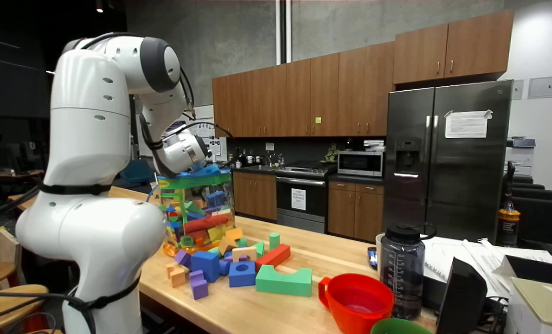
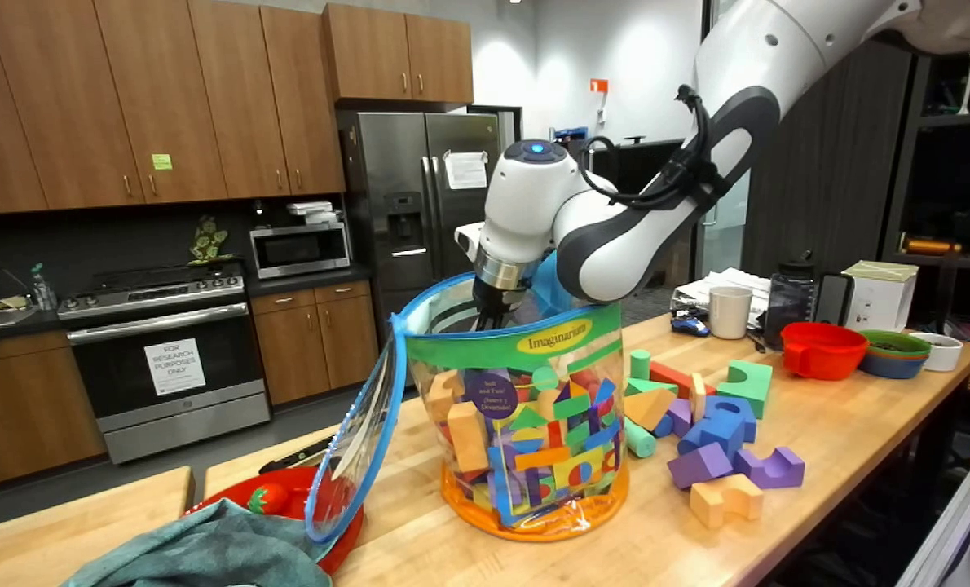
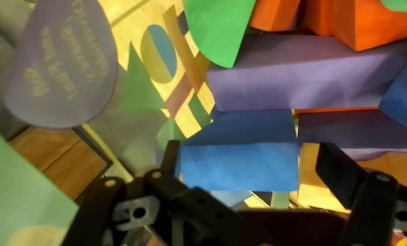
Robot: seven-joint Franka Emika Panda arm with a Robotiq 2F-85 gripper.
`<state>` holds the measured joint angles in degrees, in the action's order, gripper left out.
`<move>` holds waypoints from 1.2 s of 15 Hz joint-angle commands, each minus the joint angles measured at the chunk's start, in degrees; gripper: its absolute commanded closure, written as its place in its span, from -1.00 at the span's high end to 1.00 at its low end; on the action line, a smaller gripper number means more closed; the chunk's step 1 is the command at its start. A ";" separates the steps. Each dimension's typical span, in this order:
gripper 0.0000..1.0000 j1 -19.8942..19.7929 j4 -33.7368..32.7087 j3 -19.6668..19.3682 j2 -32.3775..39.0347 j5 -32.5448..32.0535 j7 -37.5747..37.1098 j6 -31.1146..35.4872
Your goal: Pick up one blue rectangular block and put it on the table, pick up one green cylindrical block and put it on the table
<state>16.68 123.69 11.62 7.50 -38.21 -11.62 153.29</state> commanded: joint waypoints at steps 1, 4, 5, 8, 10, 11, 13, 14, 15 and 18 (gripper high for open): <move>1.00 0.65 0.86 -0.69 1.02 -5.63 -4.67 1.93; 1.00 1.03 1.08 -0.49 2.02 -8.10 -7.56 2.40; 1.00 1.11 0.99 -0.51 2.25 -8.87 -8.34 2.53; 0.48 1.02 0.87 -0.36 2.44 -9.38 -9.05 2.75; 0.34 0.91 0.49 -0.52 2.55 -9.88 -9.04 3.02; 0.19 0.88 0.19 -0.62 2.68 -10.08 -9.03 3.13; 0.03 0.62 -0.25 -0.55 2.77 -9.20 -7.94 3.04; 0.02 0.45 -0.48 -0.44 2.86 -8.46 -7.33 2.97; -0.03 0.08 -0.75 -0.11 2.83 -6.60 -5.80 2.68; -0.12 -0.88 -1.58 0.51 2.55 0.90 0.55 1.92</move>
<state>17.09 123.41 11.62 9.44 -43.40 -17.23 155.09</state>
